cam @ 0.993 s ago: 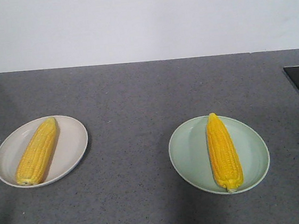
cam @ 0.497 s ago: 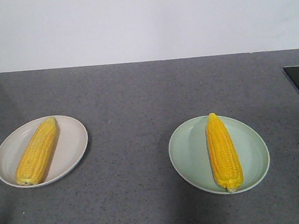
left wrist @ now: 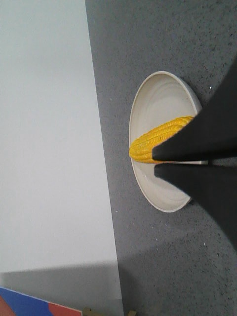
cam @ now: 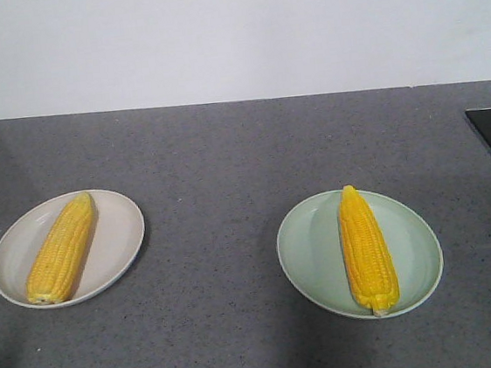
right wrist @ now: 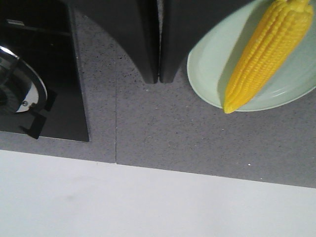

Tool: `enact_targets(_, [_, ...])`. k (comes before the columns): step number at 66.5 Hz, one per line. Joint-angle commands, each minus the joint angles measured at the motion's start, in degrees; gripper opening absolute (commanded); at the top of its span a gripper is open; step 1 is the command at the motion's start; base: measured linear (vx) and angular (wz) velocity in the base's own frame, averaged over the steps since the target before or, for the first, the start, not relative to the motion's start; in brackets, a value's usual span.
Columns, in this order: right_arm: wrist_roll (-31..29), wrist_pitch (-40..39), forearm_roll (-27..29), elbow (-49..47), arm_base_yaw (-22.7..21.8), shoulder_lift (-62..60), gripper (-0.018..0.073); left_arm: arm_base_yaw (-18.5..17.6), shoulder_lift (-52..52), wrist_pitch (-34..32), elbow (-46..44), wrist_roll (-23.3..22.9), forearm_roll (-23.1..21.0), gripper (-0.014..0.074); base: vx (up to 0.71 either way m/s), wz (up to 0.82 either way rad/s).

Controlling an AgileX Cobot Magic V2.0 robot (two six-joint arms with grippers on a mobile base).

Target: Distribute corn equally

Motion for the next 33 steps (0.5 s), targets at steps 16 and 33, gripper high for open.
enact_targets(16, [18.74,-19.28,-14.15,12.08,-0.14,-10.2,-0.0011,-0.21,-1.01,-3.89,0.85,0.1,-0.58,-0.0006,0.0,0.0])
enact_targets(33, [20.81,-25.57,-14.28,25.71,-0.14,-21.58,-0.0011,-0.21,-1.01,-3.89,0.85,0.1,-0.58,-0.0006,0.0,0.0])
